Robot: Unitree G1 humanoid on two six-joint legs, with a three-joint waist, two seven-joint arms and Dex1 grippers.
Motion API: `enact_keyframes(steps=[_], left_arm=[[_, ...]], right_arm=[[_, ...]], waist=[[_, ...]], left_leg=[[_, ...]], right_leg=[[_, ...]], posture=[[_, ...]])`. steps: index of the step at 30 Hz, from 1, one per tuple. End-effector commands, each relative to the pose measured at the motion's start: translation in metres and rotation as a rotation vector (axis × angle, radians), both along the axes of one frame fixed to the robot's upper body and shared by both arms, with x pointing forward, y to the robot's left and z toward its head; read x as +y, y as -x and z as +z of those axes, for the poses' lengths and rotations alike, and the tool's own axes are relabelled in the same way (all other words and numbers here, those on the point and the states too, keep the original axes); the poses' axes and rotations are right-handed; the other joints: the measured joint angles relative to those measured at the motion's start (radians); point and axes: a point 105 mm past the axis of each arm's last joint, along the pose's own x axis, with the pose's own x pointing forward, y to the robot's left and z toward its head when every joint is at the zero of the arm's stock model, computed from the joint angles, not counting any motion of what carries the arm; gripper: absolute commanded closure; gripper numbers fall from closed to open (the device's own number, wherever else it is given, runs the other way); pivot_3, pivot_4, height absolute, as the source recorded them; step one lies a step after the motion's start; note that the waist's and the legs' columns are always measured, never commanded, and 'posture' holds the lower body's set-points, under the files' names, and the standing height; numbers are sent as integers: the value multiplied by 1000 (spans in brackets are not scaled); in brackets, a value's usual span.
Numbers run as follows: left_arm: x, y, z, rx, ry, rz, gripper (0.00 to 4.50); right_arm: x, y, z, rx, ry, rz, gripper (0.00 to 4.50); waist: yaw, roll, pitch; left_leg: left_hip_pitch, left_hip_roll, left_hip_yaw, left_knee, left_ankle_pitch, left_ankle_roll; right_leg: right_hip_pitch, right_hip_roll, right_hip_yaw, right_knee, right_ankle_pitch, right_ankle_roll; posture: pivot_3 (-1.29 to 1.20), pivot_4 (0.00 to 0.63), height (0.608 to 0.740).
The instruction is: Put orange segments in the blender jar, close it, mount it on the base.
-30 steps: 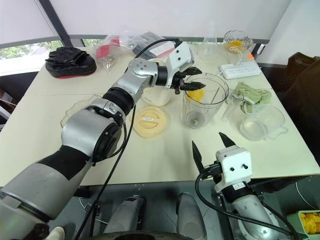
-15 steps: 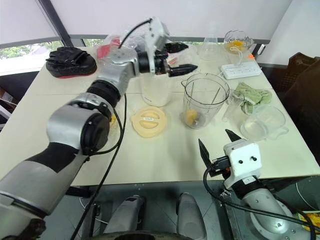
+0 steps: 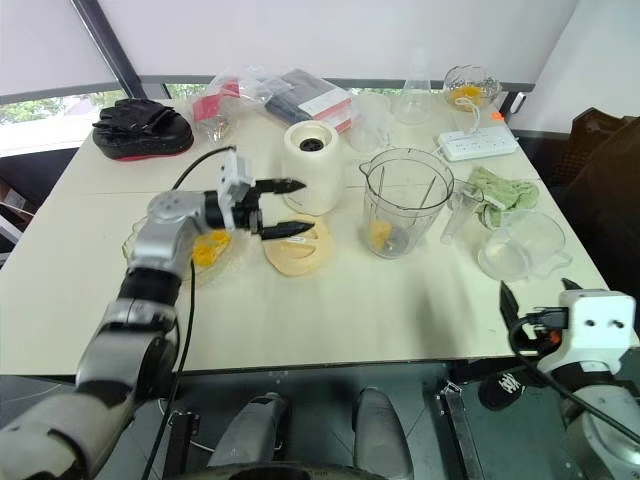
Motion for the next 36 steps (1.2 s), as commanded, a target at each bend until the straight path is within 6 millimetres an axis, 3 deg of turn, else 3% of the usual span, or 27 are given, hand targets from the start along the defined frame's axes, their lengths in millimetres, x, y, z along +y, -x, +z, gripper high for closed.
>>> enact_keyframes(steps=[1,6,9,14,19,36], left_arm=[[1,18,-4,7,2,24,40],[-6,36,-33,-13,-87,7,40],[-9,37,-32,-12,-72,14,40],[-9,30,-25,-57,-71,53,40],[-4,28,-25,-79,-84,76,40],[4,29,-30,-91,-113,117,40]], right_arm=[[-21,-14,1,-34,-11,-93,342],[-52,-40,-21,-65,-48,-270,342],[-72,-51,-42,-68,-29,-399,342],[-76,-68,-60,-84,-35,-417,342],[-79,-72,-64,-115,-50,-451,342],[-100,-72,-48,-164,-47,-470,342]], waist=[[1,0,0],[3,5,-3],[2,6,-3],[-5,8,-4],[-10,11,-5],[-9,11,-5]], left_leg=[[0,0,0,0,0,0],[2,0,1,1,0,0],[2,0,1,1,0,0],[2,-1,1,-1,0,0],[2,-1,1,-1,0,0],[2,-1,1,-1,0,0]], right_leg=[[1,0,0,-1,0,-1],[2,0,0,-1,1,-2],[2,0,0,-1,1,-3],[1,0,0,-1,1,-2],[1,0,0,-1,1,-2],[1,1,0,-1,1,-2]], posture=[[0,150,740],[0,150,740],[0,150,740],[0,150,740],[0,150,740],[0,150,740]])
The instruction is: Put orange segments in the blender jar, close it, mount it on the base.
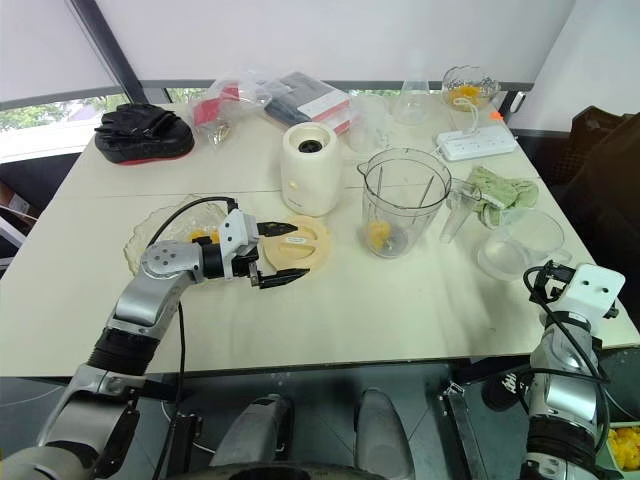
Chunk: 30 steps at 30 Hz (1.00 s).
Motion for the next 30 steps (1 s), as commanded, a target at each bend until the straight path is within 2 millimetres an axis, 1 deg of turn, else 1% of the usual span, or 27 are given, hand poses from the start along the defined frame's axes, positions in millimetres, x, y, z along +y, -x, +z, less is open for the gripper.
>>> enact_keyframes(steps=[1,8,16,21,27,30], left_arm=[[0,3,9,-49,-4,-4,40],[-2,4,11,-49,0,-8,40],[0,9,11,-49,-12,-20,40],[-1,11,17,-55,-6,-15,40],[3,12,17,-62,-19,1,40],[5,12,18,-67,-22,6,40]], right_arm=[[-14,3,17,-54,20,-30,342],[-21,-2,19,-72,2,-47,342],[-23,-12,21,-79,-8,-39,342],[-25,-19,20,-76,-13,-33,342],[-26,-28,19,-83,-27,-29,342],[-30,-32,17,-87,-45,-48,342]], waist=[[0,0,0],[0,0,0],[0,0,0],[-1,0,0],[-4,0,0],[-13,0,0]], left_leg=[[0,0,0,0,0,0],[0,0,0,0,0,0],[0,0,0,0,0,0],[0,0,0,0,0,0],[0,0,0,-1,0,0],[0,0,0,-1,0,0]], right_leg=[[0,0,0,0,0,0],[0,0,0,0,0,0],[0,0,0,-1,0,0],[0,0,0,-1,0,0],[0,0,0,-1,0,0],[0,0,0,-1,0,0]], posture=[[0,150,740],[0,150,740],[0,150,740],[0,150,740],[0,150,740],[0,150,740]])
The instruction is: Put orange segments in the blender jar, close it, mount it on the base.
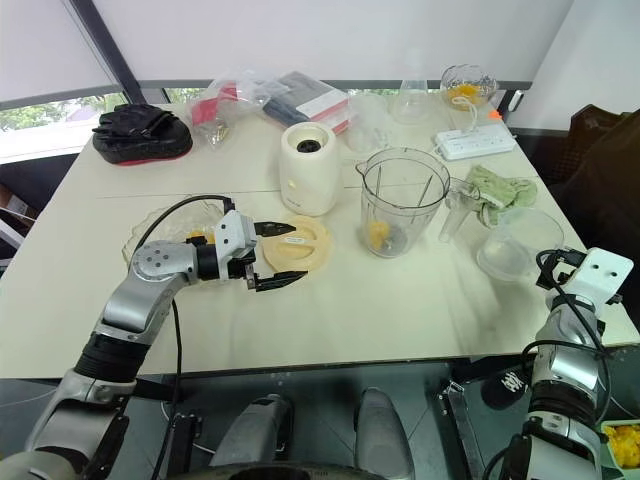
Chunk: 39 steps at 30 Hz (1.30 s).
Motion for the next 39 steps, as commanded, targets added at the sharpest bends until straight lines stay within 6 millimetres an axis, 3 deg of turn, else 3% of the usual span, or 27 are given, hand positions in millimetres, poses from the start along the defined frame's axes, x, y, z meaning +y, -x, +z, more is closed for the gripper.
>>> enact_keyframes(steps=[1,4,10,18,23,29,34,39], left_arm=[[1,2,12,-48,13,1,40],[3,2,12,-53,11,4,0],[3,1,13,-67,0,10,0],[4,-1,16,-79,-2,14,0],[0,-2,17,-85,1,12,0],[-9,0,15,-91,6,-11,0],[-13,3,20,-81,77,-20,0],[-15,3,21,-78,95,-26,0]], right_arm=[[-9,-4,14,-45,16,-24,342],[-9,-7,13,-53,4,-20,1235],[-10,-10,7,-47,-7,-10,4311],[0,-14,6,-65,1,14,4416],[10,-12,26,-160,28,4,4416],[20,-6,67,-326,12,-32,4416],[36,4,121,-474,72,-24,4416],[62,3,177,-551,174,95,4416]], waist=[[-8,0,0],[-13,0,0],[-12,0,0],[-7,-1,0],[-9,-1,0],[-10,2,2],[-13,6,3],[-13,7,4]], left_leg=[[0,0,0,0,0,0],[0,0,0,0,0,0],[0,0,0,0,0,0],[0,0,-1,0,0,0],[0,0,-1,-1,0,0],[-1,0,-1,-1,0,0],[-2,0,-1,-2,0,0],[-2,0,-1,-2,0,0]], right_leg=[[0,0,0,0,0,0],[0,0,0,0,0,0],[0,0,0,-1,0,0],[2,0,0,-3,0,1],[1,0,0,-2,0,1],[0,0,0,-2,0,1],[-2,0,0,-2,0,1],[-3,0,0,-1,0,1]], posture=[[0,150,740],[0,150,740],[0,150,740],[0,150,740],[0,150,740],[0,150,740],[0,150,740],[0,150,740]])
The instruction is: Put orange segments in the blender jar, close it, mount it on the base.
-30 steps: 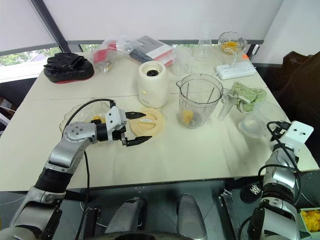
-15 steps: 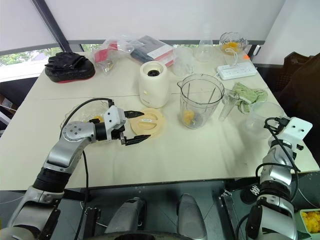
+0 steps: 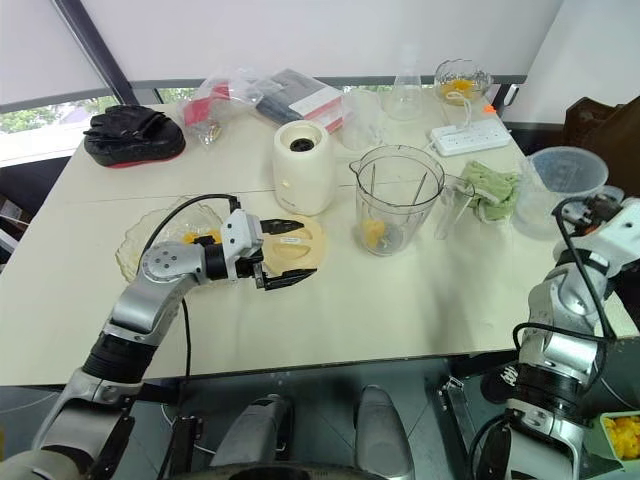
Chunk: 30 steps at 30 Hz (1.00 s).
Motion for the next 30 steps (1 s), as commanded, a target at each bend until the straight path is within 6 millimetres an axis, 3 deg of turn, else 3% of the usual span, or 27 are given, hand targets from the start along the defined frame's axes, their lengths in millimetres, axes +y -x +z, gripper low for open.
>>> enact_keyframes(steps=[1,4,12,24,30], left_arm=[[0,2,14,-46,38,-4,0],[-1,1,13,-38,48,-4,0],[-9,2,9,-31,70,-6,0],[-6,7,3,-28,80,22,0],[-9,9,0,-24,76,18,0]], right_arm=[[25,3,65,-128,144,93,4416],[47,-2,97,-142,250,193,4416],[85,-13,133,-54,508,331,4416],[115,-18,148,19,853,344,4416],[124,-18,147,26,910,358,4416]], waist=[[0,0,0],[0,1,1],[8,0,1],[12,0,1],[16,0,1]], left_leg=[[0,0,0,0,0,0],[0,0,0,0,0,0],[-1,0,0,0,0,0],[-5,0,0,0,0,0],[-8,0,0,1,0,0]], right_leg=[[0,0,0,0,0,0],[0,0,0,0,0,0],[0,0,0,-1,0,1],[-4,0,0,-1,0,1],[-6,0,0,-1,0,1]], posture=[[0,150,740],[0,150,740],[0,150,740],[0,150,740],[0,150,740]])
